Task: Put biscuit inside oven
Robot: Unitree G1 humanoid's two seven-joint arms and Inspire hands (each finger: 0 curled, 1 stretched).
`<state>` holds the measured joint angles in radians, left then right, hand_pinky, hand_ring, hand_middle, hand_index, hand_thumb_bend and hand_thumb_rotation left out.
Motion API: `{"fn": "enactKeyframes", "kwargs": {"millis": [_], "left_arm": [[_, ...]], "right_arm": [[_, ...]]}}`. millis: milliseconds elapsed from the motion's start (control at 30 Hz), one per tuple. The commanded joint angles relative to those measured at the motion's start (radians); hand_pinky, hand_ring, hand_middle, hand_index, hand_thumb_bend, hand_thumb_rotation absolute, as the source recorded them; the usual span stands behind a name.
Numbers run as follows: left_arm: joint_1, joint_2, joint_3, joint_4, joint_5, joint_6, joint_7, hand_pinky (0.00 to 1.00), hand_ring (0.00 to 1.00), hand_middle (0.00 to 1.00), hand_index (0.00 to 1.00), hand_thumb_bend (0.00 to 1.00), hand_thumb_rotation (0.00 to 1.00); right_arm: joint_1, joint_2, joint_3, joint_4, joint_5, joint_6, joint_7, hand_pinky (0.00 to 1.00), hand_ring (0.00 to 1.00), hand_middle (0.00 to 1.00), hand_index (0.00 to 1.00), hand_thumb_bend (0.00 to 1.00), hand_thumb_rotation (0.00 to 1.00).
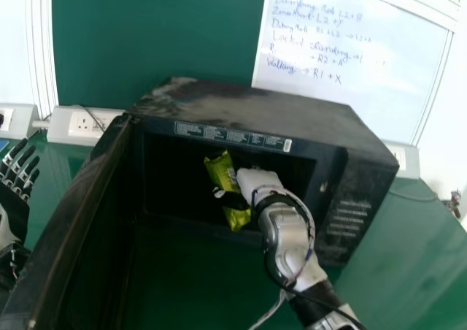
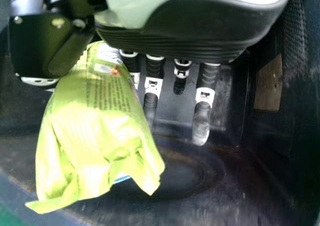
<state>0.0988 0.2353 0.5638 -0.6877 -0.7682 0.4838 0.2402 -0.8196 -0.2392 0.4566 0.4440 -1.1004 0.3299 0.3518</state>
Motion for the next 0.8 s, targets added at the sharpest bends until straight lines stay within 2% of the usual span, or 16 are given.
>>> {"fn": "enactKeyframes", "kwargs": {"millis": [0, 67, 267, 333, 433, 567, 767], "left_arm": [[-0.004, -0.009, 0.000, 0.002, -0.009, -0.006, 0.006, 1.00, 0.93, 0.87, 0.82, 0.18, 0.92], [-0.003, -0.010, 0.000, 0.000, -0.012, -0.006, 0.007, 1.00, 0.93, 0.86, 0.82, 0.18, 0.90], [0.004, -0.009, 0.001, 0.003, -0.011, -0.013, -0.007, 1.00, 0.96, 0.89, 0.82, 0.19, 0.85], [0.005, -0.007, 0.001, 0.005, -0.004, -0.013, -0.010, 1.00, 0.95, 0.88, 0.82, 0.19, 0.88], [0.005, -0.009, 0.003, 0.002, -0.007, -0.009, -0.003, 1.00, 0.96, 0.89, 0.83, 0.19, 0.89], [0.008, -0.006, 0.005, 0.006, -0.006, -0.010, -0.009, 1.00, 0.97, 0.90, 0.83, 0.20, 0.86], [0.010, -0.010, 0.007, 0.009, -0.001, -0.021, -0.015, 1.00, 0.95, 0.89, 0.83, 0.20, 0.82]], "right_arm": [[-0.044, -0.006, 0.002, 0.026, 0.023, -0.004, -0.043, 0.27, 0.39, 0.49, 0.53, 0.51, 0.00], [-0.054, -0.002, -0.001, 0.045, 0.040, -0.003, -0.061, 0.27, 0.38, 0.48, 0.55, 0.51, 0.00], [-0.079, -0.006, 0.004, 0.100, 0.083, -0.029, -0.127, 0.40, 0.42, 0.49, 0.53, 0.52, 0.00], [-0.091, -0.007, 0.007, 0.126, 0.097, -0.042, -0.149, 0.41, 0.43, 0.50, 0.51, 0.52, 0.00], [-0.111, -0.005, 0.009, 0.159, 0.111, -0.052, -0.170, 0.49, 0.45, 0.52, 0.48, 0.52, 0.00], [-0.131, -0.006, 0.020, 0.206, 0.124, -0.079, -0.231, 0.39, 0.42, 0.52, 0.51, 0.52, 0.00], [-0.171, 0.004, 0.035, 0.281, 0.141, -0.089, -0.275, 0.36, 0.42, 0.53, 0.50, 0.51, 0.00]]}}
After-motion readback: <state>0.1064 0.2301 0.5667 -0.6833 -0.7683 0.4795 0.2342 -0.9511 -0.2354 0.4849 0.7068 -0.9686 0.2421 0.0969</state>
